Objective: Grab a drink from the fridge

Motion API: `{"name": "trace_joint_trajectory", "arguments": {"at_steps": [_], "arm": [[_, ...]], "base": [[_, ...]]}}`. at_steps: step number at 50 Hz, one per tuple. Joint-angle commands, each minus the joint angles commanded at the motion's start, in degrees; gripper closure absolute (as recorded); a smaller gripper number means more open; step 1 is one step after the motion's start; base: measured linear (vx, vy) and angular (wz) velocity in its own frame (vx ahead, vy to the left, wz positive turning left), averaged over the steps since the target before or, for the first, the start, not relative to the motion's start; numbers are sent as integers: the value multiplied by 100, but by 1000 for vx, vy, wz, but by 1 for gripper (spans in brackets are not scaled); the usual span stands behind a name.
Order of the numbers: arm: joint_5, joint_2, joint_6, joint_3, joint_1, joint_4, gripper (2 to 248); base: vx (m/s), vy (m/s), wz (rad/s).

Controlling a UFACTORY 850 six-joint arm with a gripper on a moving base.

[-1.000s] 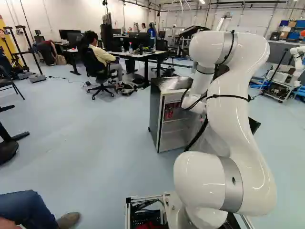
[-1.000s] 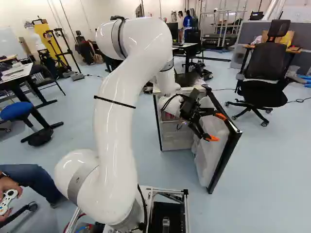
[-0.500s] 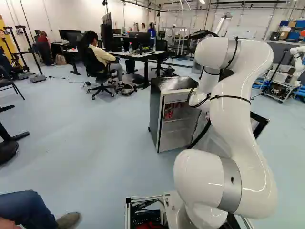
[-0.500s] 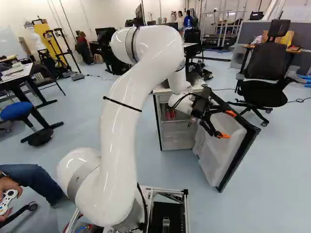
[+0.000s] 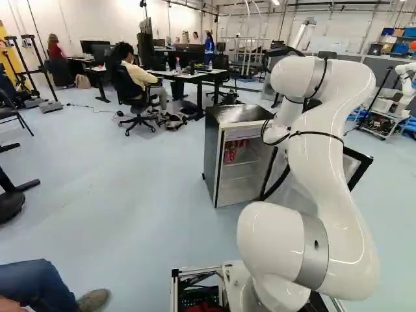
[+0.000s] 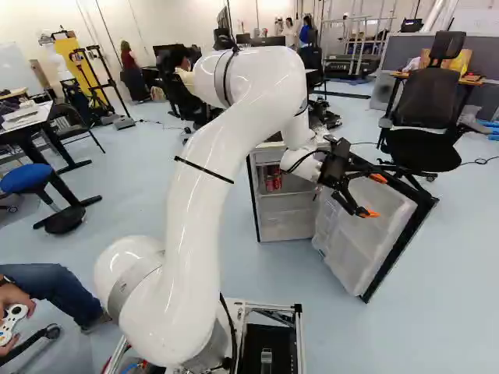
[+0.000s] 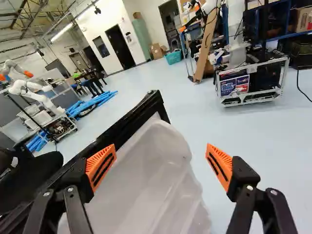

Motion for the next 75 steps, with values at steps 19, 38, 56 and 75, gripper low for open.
{"name": "trace_joint_trajectory", "arguments": {"at_steps": [19,38,56,75], "arm": [[-68,384,0,705,48,-959,3],[-135,787,0,1395,15,-2097,3],[-199,1189,0,2039,-18,-3181,3],[-267,1564,0,2605,-116,-4326,3]], "base": [[0,0,0],[0,0,0],[0,0,0],[0,0,0]]}}
